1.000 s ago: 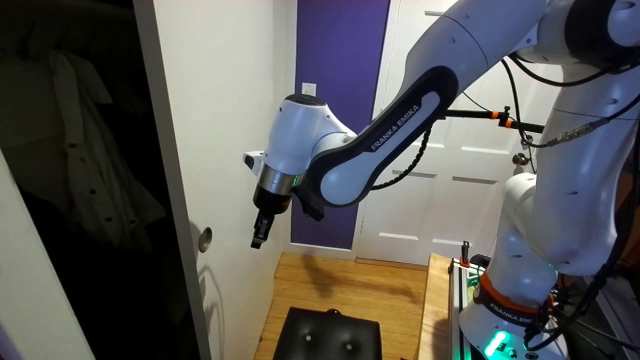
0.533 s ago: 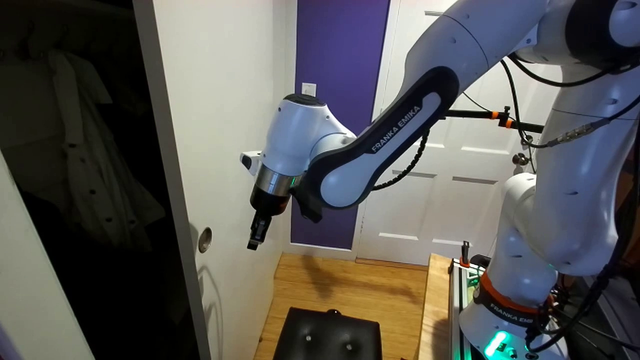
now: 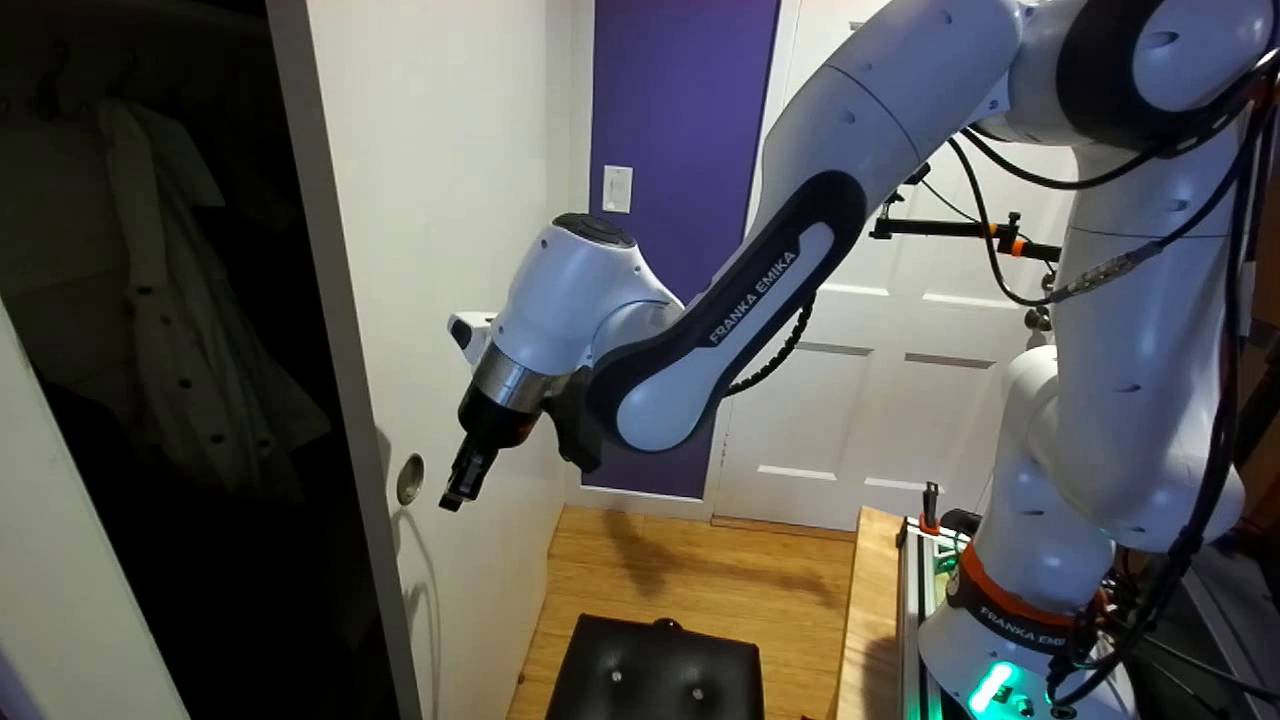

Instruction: Slide the closet door to the right

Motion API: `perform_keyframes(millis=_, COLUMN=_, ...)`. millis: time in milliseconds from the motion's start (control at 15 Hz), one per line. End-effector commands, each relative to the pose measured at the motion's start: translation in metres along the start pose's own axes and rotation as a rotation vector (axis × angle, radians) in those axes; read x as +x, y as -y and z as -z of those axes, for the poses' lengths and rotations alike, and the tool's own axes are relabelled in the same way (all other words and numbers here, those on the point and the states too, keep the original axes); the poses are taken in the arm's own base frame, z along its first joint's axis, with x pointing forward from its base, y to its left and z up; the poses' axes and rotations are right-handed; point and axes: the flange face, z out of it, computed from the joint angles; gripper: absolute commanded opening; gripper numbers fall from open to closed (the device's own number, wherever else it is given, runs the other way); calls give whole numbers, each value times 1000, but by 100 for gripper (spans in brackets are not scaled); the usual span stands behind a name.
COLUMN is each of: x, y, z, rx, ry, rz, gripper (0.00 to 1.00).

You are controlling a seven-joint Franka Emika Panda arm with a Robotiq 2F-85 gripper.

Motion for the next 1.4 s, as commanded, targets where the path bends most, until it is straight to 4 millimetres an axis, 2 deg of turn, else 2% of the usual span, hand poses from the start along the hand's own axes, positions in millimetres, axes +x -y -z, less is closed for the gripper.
perform_keyframes(millis=0, x=11, y=10, z=-16, rx=17, ry=-49, rz=-15, gripper=0)
perform_keyframes(millis=200, x=19, y=8, z=-20, rx=14, ry=-108, rz=-19, gripper=0)
perform_keyframes(millis=733, x=36, y=-18, z=-25, rx=-28, ry=-236, rz=-62, gripper=0)
perform_keyframes(millis=1133, x=31, y=-4, z=-30, rx=-10, ry=-183, rz=-71, gripper=0)
perform_keyframes(millis=1333, x=30, y=-8, z=-28, rx=-47, ry=-140, rz=-102, gripper=0)
